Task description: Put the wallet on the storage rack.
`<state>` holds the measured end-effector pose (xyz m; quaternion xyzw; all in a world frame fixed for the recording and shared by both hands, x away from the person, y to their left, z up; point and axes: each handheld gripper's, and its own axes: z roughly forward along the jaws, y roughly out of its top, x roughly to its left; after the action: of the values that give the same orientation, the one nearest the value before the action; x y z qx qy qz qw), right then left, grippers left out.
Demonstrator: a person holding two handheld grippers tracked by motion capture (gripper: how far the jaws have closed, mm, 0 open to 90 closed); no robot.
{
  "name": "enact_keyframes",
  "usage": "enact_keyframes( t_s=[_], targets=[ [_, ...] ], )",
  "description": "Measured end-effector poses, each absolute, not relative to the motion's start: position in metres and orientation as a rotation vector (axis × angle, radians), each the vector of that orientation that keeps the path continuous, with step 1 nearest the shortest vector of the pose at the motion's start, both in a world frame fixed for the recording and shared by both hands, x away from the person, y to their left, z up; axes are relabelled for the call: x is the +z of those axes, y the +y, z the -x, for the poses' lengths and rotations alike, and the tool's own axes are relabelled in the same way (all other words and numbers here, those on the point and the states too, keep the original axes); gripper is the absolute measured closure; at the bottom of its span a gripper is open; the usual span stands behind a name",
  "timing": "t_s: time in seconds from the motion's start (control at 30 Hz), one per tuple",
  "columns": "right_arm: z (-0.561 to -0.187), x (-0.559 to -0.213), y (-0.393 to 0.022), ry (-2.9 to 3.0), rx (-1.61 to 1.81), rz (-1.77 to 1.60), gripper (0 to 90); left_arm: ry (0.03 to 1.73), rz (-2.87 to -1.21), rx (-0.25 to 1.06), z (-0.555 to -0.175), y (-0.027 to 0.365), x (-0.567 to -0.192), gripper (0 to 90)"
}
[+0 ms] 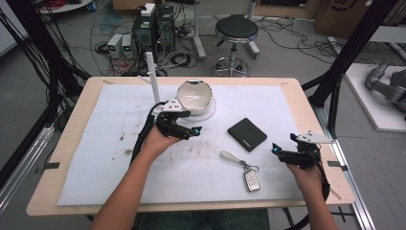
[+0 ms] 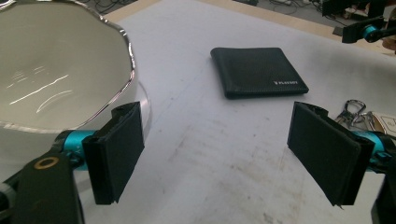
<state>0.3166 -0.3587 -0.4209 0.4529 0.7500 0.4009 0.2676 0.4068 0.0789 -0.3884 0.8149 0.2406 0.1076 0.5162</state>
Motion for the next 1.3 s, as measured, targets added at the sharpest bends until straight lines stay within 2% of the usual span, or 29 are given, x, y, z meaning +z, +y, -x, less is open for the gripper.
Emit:
enact_keyframes(
  t_s=[0.63,0.9,1.3],
  targets=[
    [-0.312,-0.423,-0.360,2.030,1.067,-1.229,15.4,0.511,-2.052,0.130,-0.452,-0.009,-0.403,18.6],
    [-0.313,-0.424,-0.362,2.025,1.067,-1.238,15.4,0.505,-2.106,0.100,-0.462,-0.036,-0.422,18.6],
    [-0.314,-0.424,-0.363,2.028,1.068,-1.235,15.4,0.537,-2.116,0.048,-0.480,-0.075,-0.430,18.5]
  ],
)
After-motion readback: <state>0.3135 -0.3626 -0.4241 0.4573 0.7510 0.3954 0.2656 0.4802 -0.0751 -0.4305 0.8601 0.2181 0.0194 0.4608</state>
